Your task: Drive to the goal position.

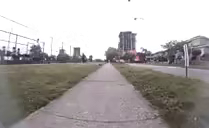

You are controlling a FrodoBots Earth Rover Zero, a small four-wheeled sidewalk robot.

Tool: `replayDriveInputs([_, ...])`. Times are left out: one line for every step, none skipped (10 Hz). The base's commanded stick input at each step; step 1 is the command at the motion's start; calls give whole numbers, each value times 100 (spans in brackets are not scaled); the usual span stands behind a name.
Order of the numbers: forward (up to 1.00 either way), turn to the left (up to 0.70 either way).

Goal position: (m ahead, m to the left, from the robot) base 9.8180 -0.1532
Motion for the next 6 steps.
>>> replayDriveInputs([70, 0])
replayDriveInputs([70, 0])
replayDriveInputs([70, 0])
replayDriveInputs([70, 0])
replayDriveInputs([70, 0])
replayDriveInputs([70, 0])
